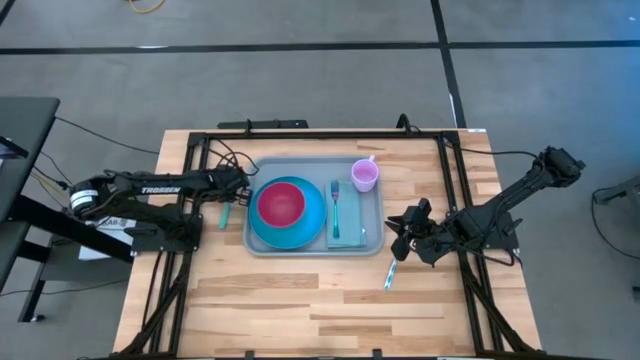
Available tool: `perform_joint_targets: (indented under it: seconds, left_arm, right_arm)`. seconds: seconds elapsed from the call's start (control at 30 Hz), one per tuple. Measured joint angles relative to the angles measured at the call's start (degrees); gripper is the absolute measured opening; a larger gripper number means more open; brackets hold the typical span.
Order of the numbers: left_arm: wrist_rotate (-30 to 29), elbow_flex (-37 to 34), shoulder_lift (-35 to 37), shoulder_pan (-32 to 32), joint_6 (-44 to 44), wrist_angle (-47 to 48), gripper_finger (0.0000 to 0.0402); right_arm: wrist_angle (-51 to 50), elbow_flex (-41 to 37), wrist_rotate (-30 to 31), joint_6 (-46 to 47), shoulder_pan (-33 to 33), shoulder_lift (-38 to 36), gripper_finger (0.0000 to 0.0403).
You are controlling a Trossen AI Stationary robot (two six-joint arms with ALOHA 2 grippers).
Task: Set up tray
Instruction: Put the blue spoon on the napkin to the right of the purple fork
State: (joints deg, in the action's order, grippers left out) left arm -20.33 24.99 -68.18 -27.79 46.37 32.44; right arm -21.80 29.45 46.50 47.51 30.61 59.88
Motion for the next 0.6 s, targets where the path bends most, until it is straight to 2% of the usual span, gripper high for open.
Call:
perform_joint_targets:
  seconds: [0.27,0.37,0.6]
  left_arm:
    - [1.4,0.0,6.8,0.0,1.3,0.5,0.0]
    - [1.0,0.0,9.2,0.0,1.7,3.3,0.0]
    - [1.0,0.0,10.1,0.7,2.3,7.7,0.0]
  right_arm:
    - [0.0,0.0,0.0,-1.0,0.0,0.0,0.0062]
    - [0.0,0.0,0.0,-1.0,0.0,0.0,0.0062]
    - [0.3,0.0,0.0,-1.0,0.0,0.0,0.0062]
